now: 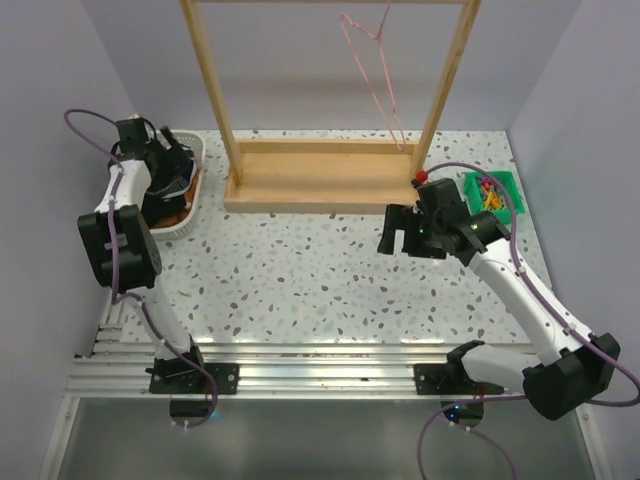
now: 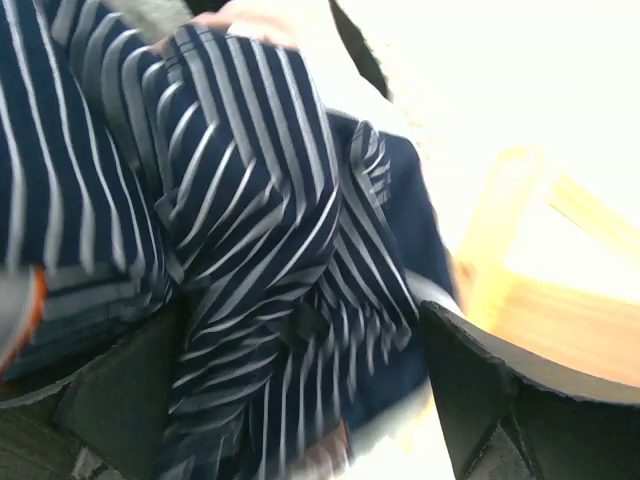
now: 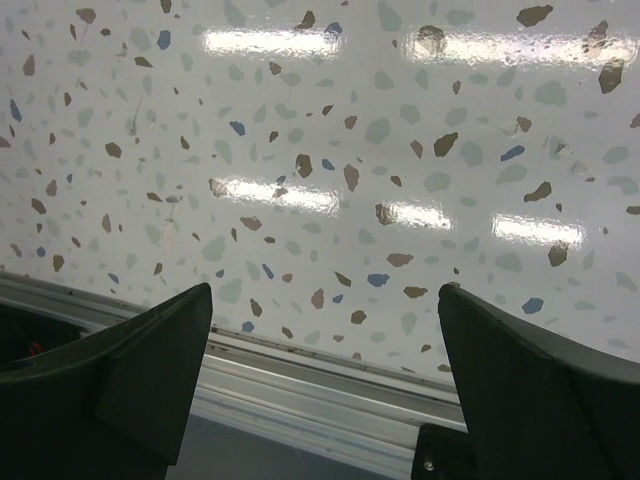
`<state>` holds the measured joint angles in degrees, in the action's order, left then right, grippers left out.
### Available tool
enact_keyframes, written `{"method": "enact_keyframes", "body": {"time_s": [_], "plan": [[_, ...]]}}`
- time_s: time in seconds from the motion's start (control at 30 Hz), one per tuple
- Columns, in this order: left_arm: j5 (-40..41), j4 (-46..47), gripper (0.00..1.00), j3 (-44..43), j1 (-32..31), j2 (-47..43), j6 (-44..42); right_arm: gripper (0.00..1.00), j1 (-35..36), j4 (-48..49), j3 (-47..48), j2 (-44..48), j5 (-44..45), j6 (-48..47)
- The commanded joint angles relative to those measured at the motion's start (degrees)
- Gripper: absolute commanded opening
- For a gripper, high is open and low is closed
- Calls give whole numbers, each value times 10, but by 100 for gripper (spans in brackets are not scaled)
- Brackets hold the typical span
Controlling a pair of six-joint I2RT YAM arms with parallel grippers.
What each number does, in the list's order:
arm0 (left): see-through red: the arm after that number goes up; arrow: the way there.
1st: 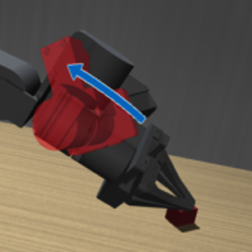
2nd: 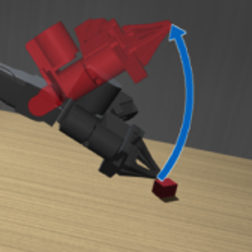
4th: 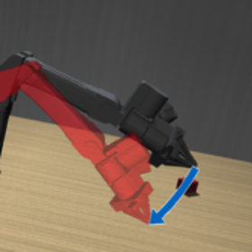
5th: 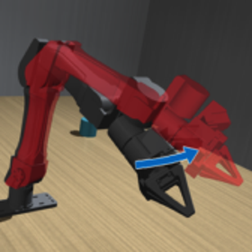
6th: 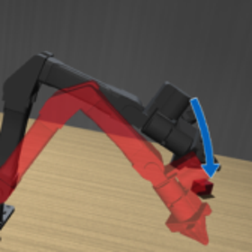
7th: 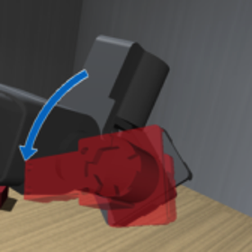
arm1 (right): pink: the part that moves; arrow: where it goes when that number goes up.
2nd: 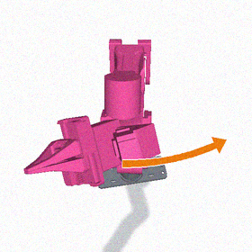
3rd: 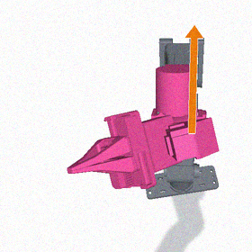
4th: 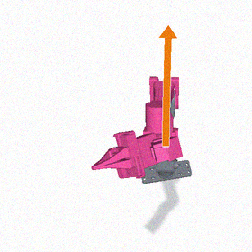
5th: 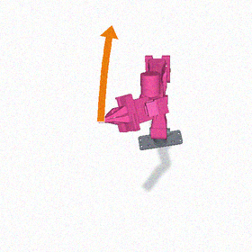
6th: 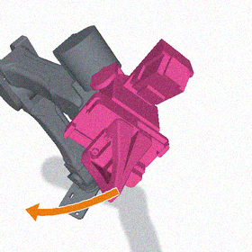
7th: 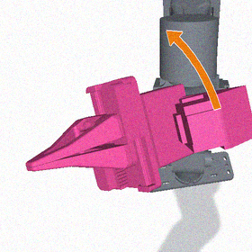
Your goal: Remove the underwear clipped to the hanger
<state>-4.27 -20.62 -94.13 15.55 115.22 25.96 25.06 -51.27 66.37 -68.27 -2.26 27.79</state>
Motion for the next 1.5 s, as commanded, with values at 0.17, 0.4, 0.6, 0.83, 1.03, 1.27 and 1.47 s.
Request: {"method": "enact_keyframes", "body": {"time_s": [0.17,0.4,0.6,0.83,1.03,1.27,1.47], "plan": [[-71,-112,100,60,5,-252,8,99,0,-7,-20,79,22,20],[-183,-68,100,191,3,-491,55,99,0,-45,-10,144,22,24],[-264,-32,100,245,-28,-565,117,99,-1,-106,81,183,6,-5],[-328,42,100,270,-43,-596,200,99,-1,-155,206,182,-24,-38],[-337,9,100,243,-66,-605,188,99,-1,-158,246,190,-41,-38],[-350,-10,100,235,-79,-626,190,99,0,-154,289,212,-48,-29],[-358,-17,100,224,-82,-627,189,98,-1,-172,319,205,-35,-27]]}}
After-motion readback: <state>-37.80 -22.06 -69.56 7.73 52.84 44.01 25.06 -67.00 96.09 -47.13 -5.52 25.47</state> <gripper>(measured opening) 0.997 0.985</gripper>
